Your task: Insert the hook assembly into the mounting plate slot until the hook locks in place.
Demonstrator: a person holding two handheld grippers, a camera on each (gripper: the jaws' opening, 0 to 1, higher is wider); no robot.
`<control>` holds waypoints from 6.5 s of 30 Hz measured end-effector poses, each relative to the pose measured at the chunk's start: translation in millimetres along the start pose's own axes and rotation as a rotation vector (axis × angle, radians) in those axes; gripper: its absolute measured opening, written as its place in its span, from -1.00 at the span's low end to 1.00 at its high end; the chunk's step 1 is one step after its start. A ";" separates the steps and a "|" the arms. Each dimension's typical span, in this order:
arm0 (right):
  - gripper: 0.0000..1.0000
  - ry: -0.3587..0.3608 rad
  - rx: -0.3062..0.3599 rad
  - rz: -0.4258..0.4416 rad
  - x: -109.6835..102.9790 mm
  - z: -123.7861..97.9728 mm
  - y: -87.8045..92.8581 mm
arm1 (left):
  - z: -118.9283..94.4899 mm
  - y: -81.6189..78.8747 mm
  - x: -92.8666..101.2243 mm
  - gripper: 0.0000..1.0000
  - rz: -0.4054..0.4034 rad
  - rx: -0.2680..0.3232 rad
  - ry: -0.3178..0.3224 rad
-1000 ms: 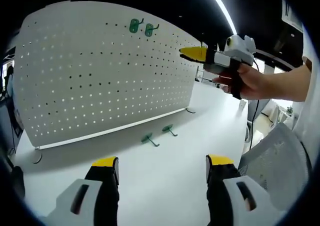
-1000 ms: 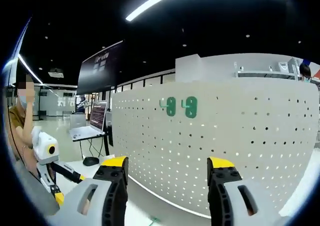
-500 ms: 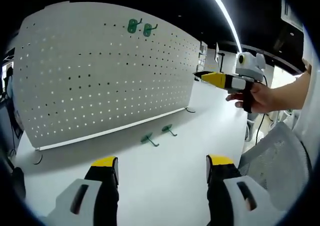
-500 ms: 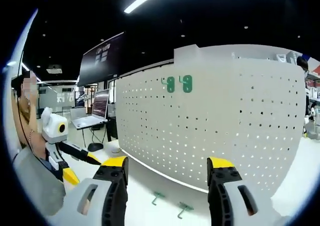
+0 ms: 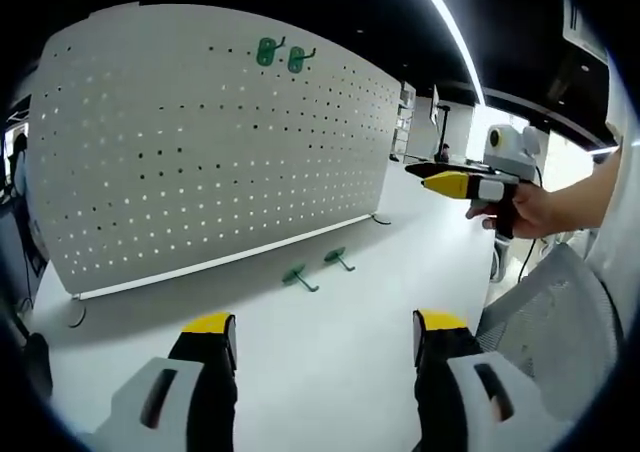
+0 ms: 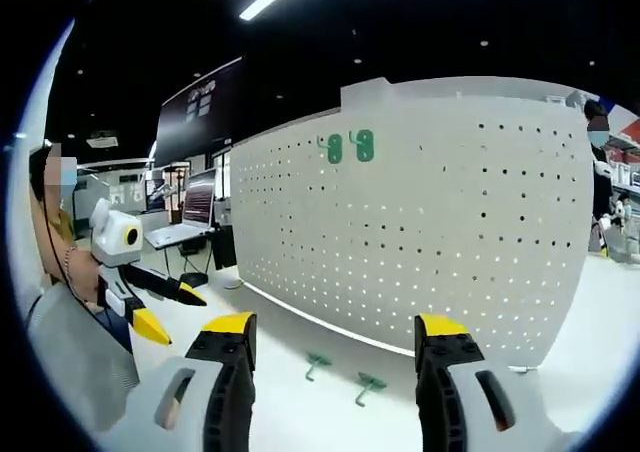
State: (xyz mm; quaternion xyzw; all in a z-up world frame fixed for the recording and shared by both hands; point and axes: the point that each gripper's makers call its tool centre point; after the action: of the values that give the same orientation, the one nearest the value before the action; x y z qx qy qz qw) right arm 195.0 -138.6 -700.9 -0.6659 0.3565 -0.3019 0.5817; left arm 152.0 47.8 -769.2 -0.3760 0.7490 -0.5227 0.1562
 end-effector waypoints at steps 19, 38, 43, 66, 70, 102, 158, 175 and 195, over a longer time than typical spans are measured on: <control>0.25 0.035 -0.132 0.051 11.1 -28.2 42.4 | -0.9 2.6 -1.5 0.49 0.001 -0.006 -0.007; 0.25 0.034 -0.267 0.094 11.0 -43.7 76.4 | -1.9 12.2 -4.1 0.51 -0.011 -0.040 -0.009; 0.24 0.030 -0.271 0.094 9.9 -43.6 77.3 | -1.7 12.9 -4.4 0.51 -0.014 -0.045 -0.007; 0.22 0.012 -0.289 0.089 7.0 -45.0 78.5 | 33.2 3.8 -13.7 0.51 0.153 -0.185 0.079; 0.22 0.012 -0.288 0.087 8.3 -45.5 78.5 | 38.8 3.7 -18.5 0.51 0.215 -0.225 0.093; 0.22 0.014 -0.283 0.133 9.4 -47.1 82.0 | 78.8 16.1 -48.8 0.51 0.442 -0.439 0.254; 0.15 0.006 -0.288 0.165 7.4 -49.2 83.5 | 172.1 43.9 -26.7 0.24 0.676 -0.711 0.504; 0.07 0.013 -0.287 0.173 8.1 -50.8 82.3 | 180.2 36.2 -35.5 -0.47 0.633 -0.686 0.422; 0.16 0.012 -0.287 0.166 8.0 -51.0 82.7 | 186.4 32.8 -42.1 -0.94 0.629 -0.689 0.326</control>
State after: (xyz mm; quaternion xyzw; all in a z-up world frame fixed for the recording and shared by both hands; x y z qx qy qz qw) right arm 147.6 -179.5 -775.7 -0.7085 0.4532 -0.2027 0.5016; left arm 283.9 -40.1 -880.9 -0.0750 0.9702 -0.2242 0.0538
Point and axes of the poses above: the point that each gripper's makers call its tool centre point, and the gripper's own axes: z roughly forward along the fingers, x roughly to its right, y roughly out of its underside
